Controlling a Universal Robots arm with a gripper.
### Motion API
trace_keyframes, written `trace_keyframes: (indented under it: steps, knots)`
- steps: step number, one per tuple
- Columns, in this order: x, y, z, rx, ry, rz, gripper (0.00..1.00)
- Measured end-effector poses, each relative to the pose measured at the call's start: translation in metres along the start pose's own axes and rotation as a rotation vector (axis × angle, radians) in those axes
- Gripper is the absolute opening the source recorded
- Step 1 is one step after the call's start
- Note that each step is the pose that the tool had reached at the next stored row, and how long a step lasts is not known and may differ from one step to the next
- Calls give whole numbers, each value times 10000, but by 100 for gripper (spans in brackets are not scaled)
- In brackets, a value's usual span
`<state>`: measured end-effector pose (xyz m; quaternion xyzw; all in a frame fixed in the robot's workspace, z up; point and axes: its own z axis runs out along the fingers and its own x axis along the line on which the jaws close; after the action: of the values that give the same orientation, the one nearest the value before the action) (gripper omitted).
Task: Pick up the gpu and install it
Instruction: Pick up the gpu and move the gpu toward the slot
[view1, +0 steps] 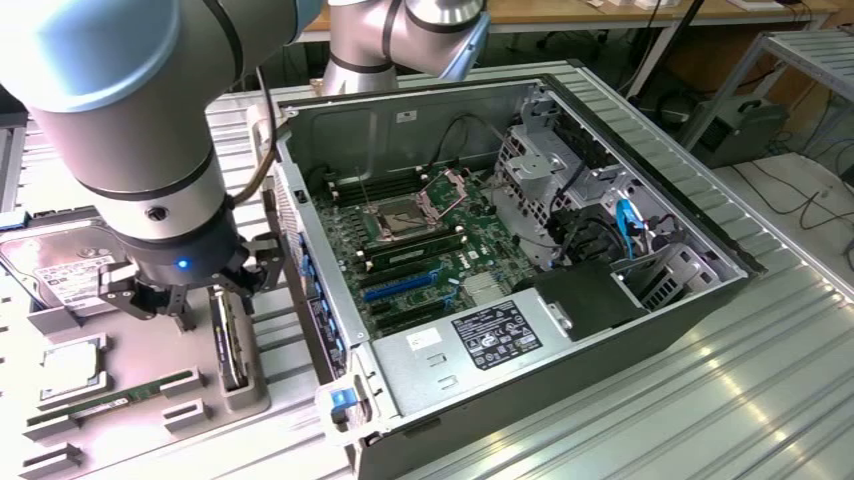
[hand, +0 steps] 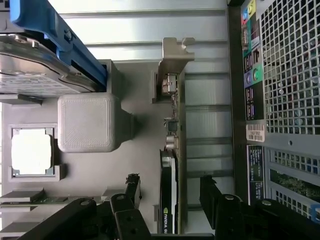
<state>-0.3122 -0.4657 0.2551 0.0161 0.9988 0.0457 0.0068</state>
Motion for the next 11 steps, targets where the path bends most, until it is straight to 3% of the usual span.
trace_keyframes:
  steps: [11]
  knots:
    - [8, 2, 243, 0, -2, 21, 60]
